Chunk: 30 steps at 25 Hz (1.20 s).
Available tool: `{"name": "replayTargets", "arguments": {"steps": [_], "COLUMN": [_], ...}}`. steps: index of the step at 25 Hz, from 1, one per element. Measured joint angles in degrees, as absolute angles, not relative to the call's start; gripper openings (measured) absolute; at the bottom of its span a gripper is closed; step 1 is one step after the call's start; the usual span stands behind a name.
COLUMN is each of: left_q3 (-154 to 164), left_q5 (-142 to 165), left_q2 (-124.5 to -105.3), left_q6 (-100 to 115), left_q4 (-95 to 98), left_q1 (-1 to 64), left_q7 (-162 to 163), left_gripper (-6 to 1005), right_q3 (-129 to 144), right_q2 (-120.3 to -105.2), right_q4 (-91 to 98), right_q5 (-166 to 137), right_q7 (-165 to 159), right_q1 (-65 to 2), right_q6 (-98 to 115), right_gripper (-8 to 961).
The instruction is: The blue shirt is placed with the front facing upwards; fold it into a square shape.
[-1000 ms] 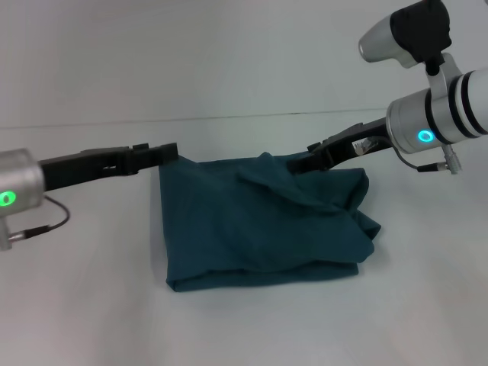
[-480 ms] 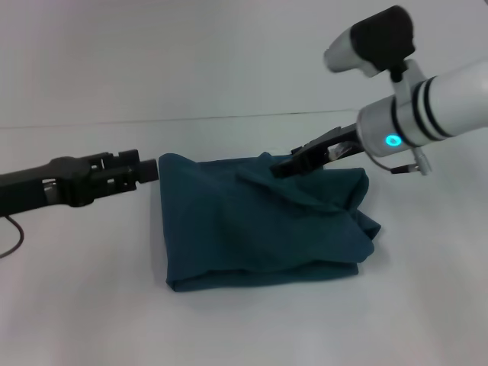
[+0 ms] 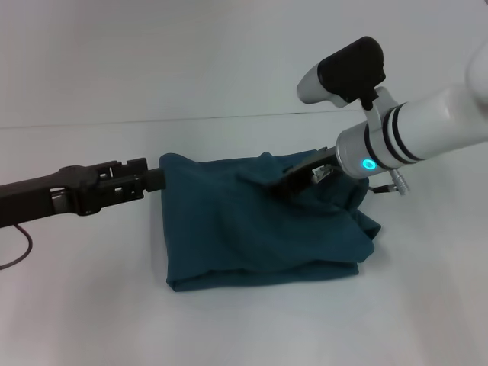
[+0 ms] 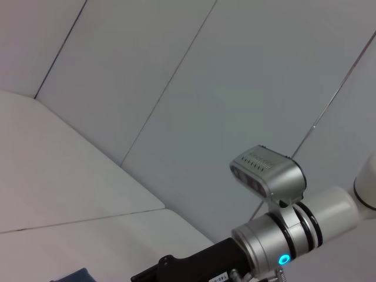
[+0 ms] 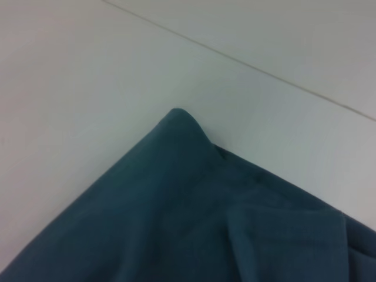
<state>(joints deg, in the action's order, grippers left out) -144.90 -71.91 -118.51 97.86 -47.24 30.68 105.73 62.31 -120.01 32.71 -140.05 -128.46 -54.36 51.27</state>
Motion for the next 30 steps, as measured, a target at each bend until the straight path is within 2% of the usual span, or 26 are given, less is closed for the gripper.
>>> {"name": "replayTargets", "arguments": {"steps": [9,20,30], "left_q3": [-144.94,-145.75,-145.82], "left_q5": [-71.89,-71.89,-71.89], "left_q2": [-118.74,-118.74,-118.77], "left_q6": [97.63,96.81,96.82], "left_q4": [-47.14,-45.68,-44.79], "left_q1": [31.00,30.93,30.76], "left_q7": [105.50,104.67,104.14], "left_gripper": [683,682,682], "right_q3": [63.06,64.30,63.63], "right_q2": [-120.14,-120.14,-119.70], "right_q4": [29.61,29.21,29.29], "right_q5": [-138.89,-136.47,-136.47], "right_q7": [-128.48,-129.06,-130.13], "right_q1": [-54.70,-54.74,-52.63], "right_q6": [46.86,44.89,42.84], "right_gripper": [539,107,38]}}
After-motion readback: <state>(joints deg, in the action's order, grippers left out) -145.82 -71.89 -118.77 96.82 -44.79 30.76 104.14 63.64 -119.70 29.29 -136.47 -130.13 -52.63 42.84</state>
